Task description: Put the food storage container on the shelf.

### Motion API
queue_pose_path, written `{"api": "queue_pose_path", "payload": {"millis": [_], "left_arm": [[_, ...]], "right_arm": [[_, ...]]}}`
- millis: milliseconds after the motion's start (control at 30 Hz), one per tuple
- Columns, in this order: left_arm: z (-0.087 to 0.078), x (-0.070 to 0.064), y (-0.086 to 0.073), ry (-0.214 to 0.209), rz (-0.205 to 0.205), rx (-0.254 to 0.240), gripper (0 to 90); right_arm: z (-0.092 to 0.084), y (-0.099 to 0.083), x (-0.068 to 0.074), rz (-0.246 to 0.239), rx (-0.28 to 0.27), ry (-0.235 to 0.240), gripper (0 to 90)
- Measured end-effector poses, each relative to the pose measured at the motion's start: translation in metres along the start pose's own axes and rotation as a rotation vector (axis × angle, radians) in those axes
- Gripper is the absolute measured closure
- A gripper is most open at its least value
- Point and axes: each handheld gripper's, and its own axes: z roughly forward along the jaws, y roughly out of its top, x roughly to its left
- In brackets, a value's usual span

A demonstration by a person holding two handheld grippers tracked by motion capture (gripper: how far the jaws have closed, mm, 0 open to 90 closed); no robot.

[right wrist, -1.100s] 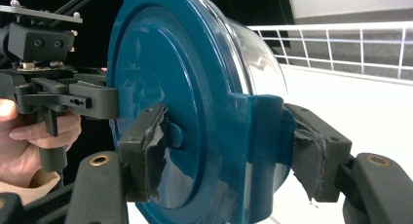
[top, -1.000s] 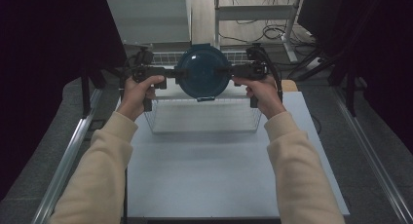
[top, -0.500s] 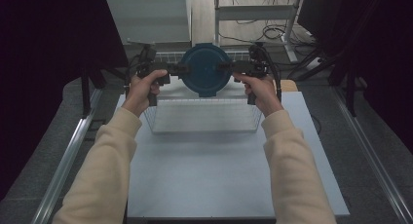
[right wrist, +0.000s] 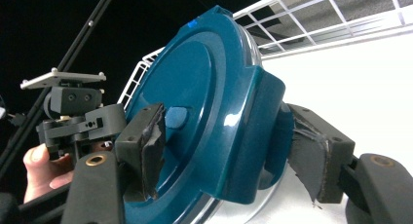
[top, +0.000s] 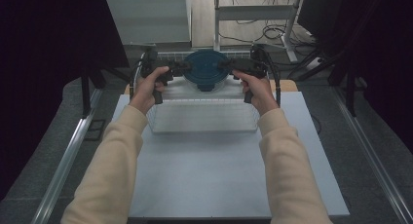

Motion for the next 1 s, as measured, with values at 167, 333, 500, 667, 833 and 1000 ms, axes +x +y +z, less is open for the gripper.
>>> {"api": "queue_pose_path", "payload": {"millis": [167,333,500,667,833,1000], "left_arm": [[0.002,-0.001,-0.002,0.008,0.02,-0.013,37.2],[0.002,-0.01,-0.006,0.076,0.099,-0.058,28.9],[-0.013,-0.027,-0.018,0.132,0.206,-0.119,21.8],[-0.038,-0.045,-0.056,0.173,0.356,-0.107,21.6],[-0.062,-0.044,-0.108,0.21,0.445,-0.094,21.4],[-0.08,-0.033,-0.162,0.223,0.47,-0.067,21.2]], "right_arm": [[0.0,-0.003,-0.005,0.007,-0.019,0.019,32.5],[0.0,-0.009,0.006,-0.108,-0.043,-0.071,19.1],[-0.014,-0.019,0.024,-0.276,-0.074,-0.179,15.0],[-0.044,-0.046,0.036,-0.453,-0.101,-0.221,15.2],[-0.077,-0.088,0.033,-0.546,-0.117,-0.205,17.2],[-0.105,-0.142,0.021,-0.607,-0.112,-0.219,18.0]]}}
